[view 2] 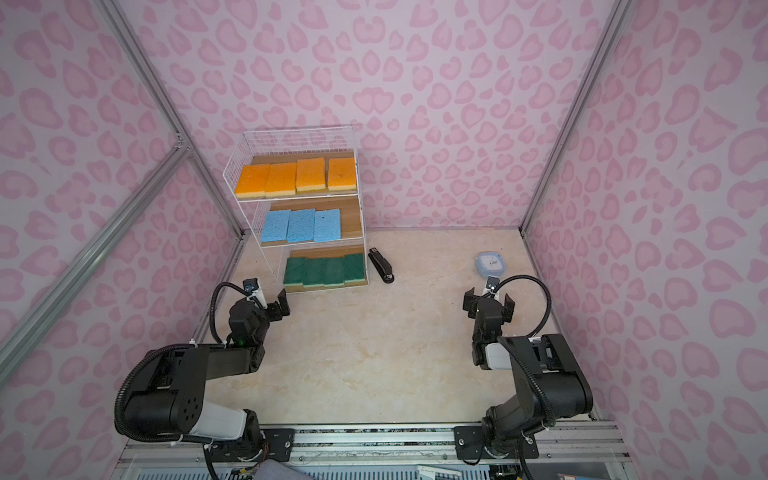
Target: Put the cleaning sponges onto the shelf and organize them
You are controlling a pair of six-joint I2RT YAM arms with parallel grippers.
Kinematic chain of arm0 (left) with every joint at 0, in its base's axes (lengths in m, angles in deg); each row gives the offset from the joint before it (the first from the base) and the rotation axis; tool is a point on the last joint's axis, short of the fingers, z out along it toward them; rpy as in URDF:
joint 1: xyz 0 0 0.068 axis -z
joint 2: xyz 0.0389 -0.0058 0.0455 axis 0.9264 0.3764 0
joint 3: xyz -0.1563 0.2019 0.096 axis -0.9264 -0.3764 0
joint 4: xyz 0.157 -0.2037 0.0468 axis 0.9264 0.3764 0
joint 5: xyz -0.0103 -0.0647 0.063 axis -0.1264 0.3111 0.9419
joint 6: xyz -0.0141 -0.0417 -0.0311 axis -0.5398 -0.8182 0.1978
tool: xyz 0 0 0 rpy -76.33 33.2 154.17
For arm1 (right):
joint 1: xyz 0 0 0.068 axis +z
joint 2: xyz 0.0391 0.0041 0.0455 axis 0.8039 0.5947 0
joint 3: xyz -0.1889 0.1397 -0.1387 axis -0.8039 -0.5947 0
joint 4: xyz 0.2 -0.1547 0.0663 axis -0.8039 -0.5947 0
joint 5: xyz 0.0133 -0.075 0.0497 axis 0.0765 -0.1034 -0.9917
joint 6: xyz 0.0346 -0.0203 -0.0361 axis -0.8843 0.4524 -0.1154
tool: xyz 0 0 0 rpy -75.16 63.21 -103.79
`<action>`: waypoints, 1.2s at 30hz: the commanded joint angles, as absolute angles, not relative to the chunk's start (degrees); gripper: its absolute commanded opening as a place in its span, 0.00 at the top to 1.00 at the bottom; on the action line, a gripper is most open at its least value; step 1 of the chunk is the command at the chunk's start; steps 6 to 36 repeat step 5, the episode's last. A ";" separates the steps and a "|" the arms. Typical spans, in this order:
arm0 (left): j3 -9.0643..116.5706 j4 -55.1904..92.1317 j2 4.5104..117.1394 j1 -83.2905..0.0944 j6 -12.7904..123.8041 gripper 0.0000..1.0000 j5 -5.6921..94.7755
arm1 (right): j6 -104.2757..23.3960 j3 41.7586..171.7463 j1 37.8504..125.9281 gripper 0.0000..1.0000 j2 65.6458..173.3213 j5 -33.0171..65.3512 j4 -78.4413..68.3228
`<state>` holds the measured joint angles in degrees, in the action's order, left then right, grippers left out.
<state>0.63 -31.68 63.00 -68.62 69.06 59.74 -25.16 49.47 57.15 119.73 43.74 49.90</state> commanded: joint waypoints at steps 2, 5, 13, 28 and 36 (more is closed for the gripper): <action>1.01 -32.58 63.20 -68.61 69.13 0.02 59.36 | -25.49 49.37 57.20 0.01 119.73 44.06 49.90; 0.91 -32.76 63.09 -68.63 69.10 0.02 59.36 | -25.44 49.44 57.12 0.02 119.75 44.06 49.95; 0.91 -32.76 63.09 -68.63 69.10 0.02 59.36 | -25.44 49.44 57.12 0.02 119.75 44.06 49.95; 0.91 -32.76 63.09 -68.63 69.10 0.02 59.36 | -25.44 49.44 57.12 0.02 119.75 44.06 49.95; 0.91 -32.76 63.09 -68.63 69.10 0.02 59.36 | -25.44 49.44 57.12 0.02 119.75 44.06 49.95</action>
